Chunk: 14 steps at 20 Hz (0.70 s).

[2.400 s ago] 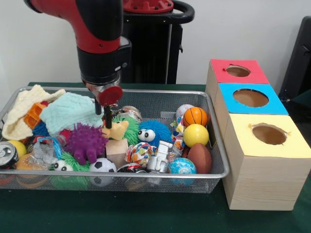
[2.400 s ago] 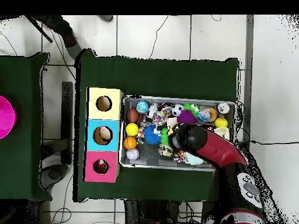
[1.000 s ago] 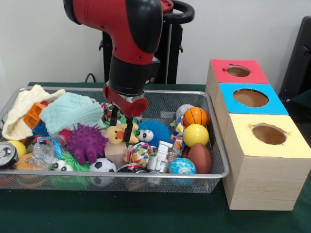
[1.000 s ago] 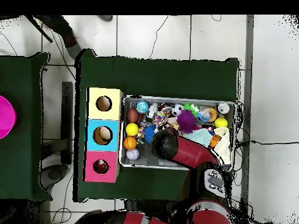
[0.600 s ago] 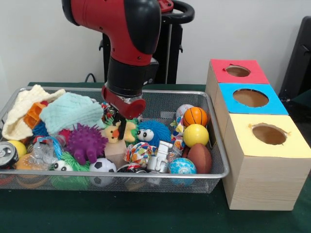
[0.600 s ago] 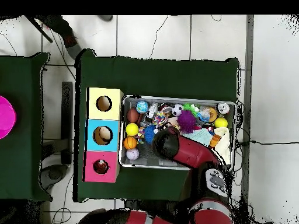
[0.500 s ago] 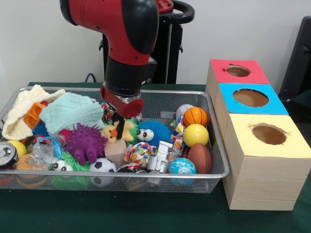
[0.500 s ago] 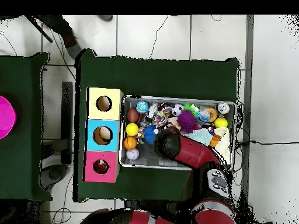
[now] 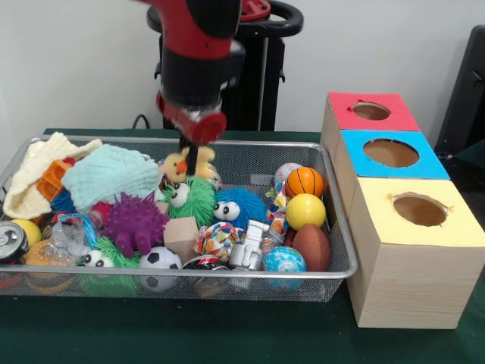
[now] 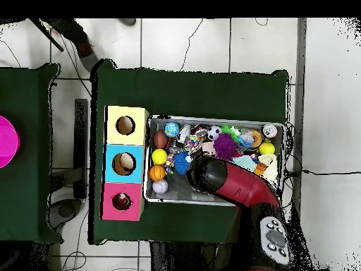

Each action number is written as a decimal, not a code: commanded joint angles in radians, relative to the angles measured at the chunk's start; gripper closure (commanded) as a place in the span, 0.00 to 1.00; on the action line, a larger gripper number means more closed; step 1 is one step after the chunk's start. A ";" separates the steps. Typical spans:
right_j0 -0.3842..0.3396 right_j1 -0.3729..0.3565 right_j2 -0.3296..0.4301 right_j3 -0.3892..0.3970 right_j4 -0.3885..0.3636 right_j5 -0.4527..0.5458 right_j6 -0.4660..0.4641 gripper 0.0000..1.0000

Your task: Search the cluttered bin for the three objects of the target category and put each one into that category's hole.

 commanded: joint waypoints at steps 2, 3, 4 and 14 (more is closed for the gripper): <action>0.100 -0.247 -0.027 0.157 0.023 0.251 0.142 1.00; 0.112 -0.256 -0.030 0.177 0.018 0.232 0.142 1.00; 0.119 -0.266 -0.023 0.207 0.026 0.203 0.147 1.00; 0.219 -0.236 0.070 0.455 0.092 -0.157 0.243 1.00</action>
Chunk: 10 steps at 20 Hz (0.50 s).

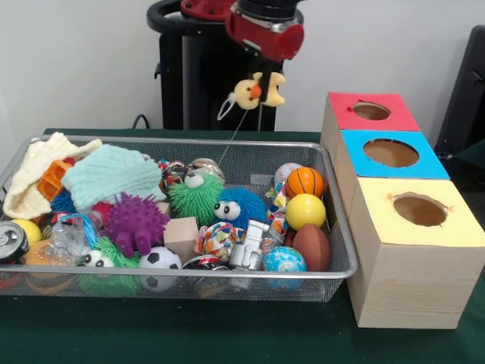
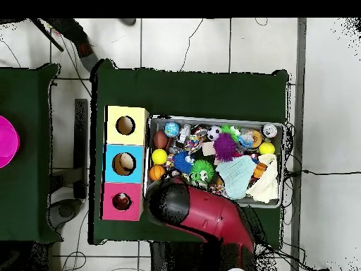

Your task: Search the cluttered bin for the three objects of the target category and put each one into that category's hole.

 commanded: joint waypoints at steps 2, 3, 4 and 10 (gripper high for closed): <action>0.084 0.038 0.088 0.262 0.075 -0.229 0.269 1.00; 0.106 0.042 0.079 0.269 0.081 -0.239 0.276 1.00; 0.132 0.045 0.066 0.275 0.088 -0.248 0.285 1.00; 0.252 0.014 0.008 0.279 0.154 -0.176 0.302 1.00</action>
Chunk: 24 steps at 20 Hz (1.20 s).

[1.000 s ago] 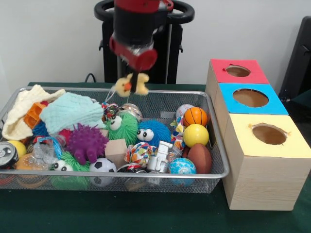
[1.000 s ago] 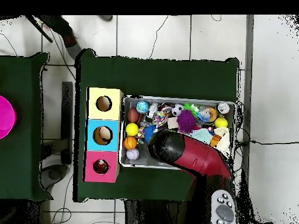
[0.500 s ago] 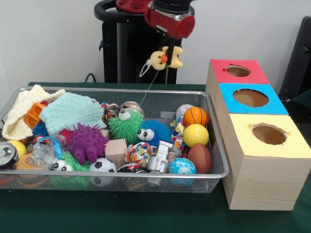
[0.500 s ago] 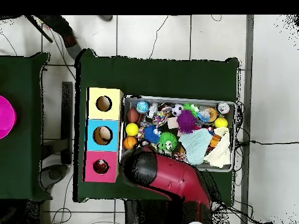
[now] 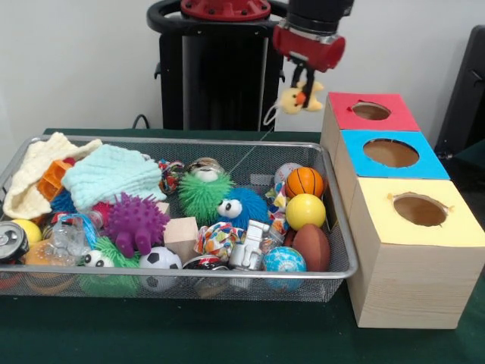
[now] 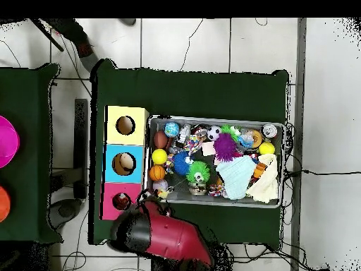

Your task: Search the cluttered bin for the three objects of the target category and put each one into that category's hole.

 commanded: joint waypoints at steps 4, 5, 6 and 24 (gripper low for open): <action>0.122 -0.058 0.014 0.067 0.138 0.152 0.291 1.00; 0.149 -0.071 0.003 0.042 0.147 0.197 0.307 1.00; 0.180 -0.081 -0.014 0.014 0.152 0.243 0.331 1.00; 0.059 0.013 -0.057 -0.214 0.090 0.380 0.150 1.00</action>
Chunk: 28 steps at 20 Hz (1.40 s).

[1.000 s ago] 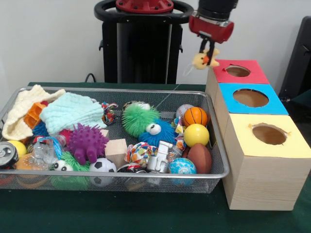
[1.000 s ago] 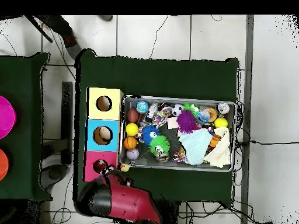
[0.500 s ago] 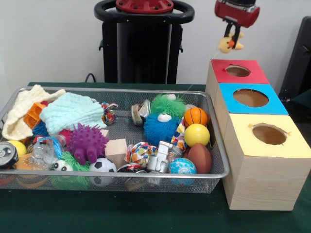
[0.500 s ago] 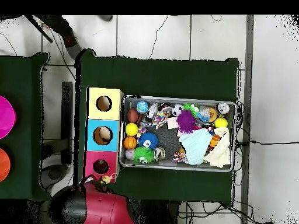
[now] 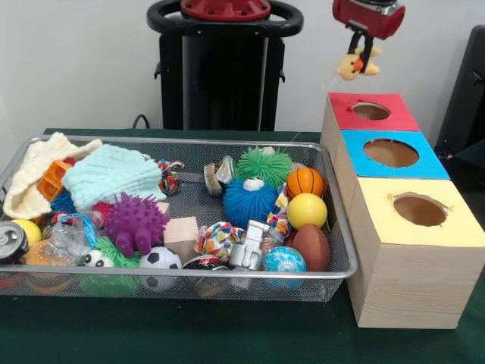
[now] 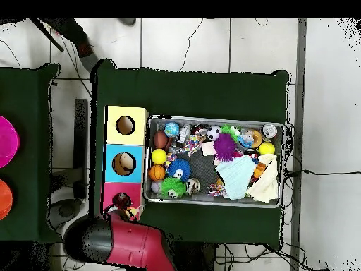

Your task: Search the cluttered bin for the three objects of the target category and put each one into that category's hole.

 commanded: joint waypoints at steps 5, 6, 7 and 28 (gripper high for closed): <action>-0.176 0.097 -0.020 -0.269 -0.112 0.110 0.005 1.00; -0.198 0.110 -0.017 -0.295 -0.135 0.101 -0.025 1.00; -0.225 0.122 -0.008 -0.317 -0.155 0.091 -0.055 1.00; -0.553 0.364 0.194 -0.554 -0.462 -0.194 -0.109 1.00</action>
